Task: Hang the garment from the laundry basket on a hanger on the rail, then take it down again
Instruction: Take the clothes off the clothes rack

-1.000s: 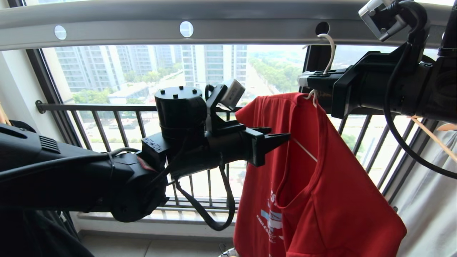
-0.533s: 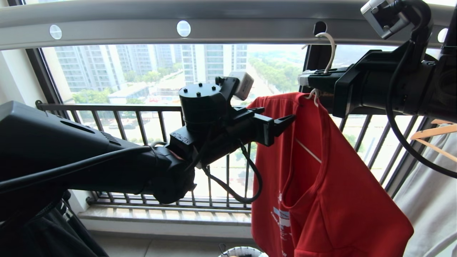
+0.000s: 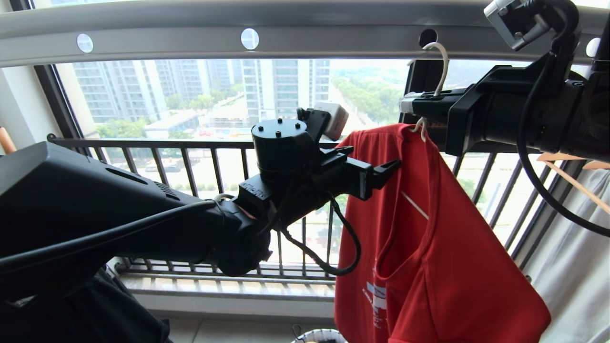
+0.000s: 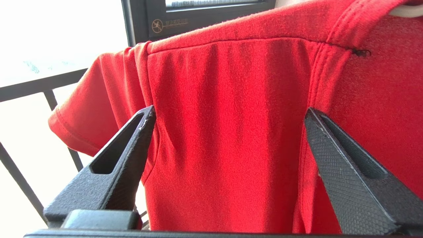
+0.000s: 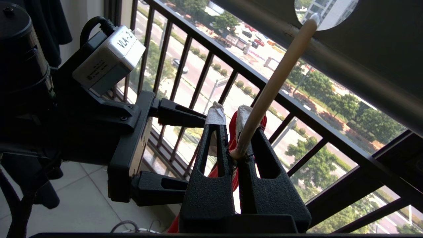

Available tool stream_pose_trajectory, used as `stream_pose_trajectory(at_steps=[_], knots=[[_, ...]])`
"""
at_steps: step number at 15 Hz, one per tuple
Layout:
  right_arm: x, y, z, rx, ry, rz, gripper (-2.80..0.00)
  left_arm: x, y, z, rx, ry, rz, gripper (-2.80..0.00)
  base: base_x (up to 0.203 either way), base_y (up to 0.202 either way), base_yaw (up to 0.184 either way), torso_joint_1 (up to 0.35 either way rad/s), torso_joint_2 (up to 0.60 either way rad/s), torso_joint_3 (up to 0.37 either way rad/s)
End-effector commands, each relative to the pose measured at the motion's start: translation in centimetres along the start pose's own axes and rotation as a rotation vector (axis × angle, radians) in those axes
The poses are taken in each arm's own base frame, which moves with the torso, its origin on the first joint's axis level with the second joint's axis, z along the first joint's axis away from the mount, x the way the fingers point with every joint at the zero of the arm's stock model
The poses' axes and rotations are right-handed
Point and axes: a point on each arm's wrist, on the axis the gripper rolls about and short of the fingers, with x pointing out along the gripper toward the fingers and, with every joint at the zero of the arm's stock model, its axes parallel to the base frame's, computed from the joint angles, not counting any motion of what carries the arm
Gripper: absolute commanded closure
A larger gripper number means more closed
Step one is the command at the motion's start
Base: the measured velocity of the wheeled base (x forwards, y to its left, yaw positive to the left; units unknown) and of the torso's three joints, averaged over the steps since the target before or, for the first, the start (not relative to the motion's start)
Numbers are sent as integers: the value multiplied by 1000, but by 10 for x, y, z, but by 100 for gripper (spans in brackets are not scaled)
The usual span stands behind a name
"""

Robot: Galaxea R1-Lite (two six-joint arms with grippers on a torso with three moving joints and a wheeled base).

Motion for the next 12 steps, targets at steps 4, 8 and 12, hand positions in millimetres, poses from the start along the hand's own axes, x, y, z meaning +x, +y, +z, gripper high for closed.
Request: stream_pose_trajectory(at_steps=[4,8,12], knots=[[-3,0,2,-4,-9,-1,0,-11,-9,14,3,-61,-23,-280,0,0,0,0,0,0],[-7,0,6,-6,-21,-2,0,-6,-11,14,7,-70,-24,-280,0,0,0,0,0,0],[-11,1,8,-9,-32,-2,0,4,-7,16,17,-84,-2,-280,0,0,0,0,0,0]])
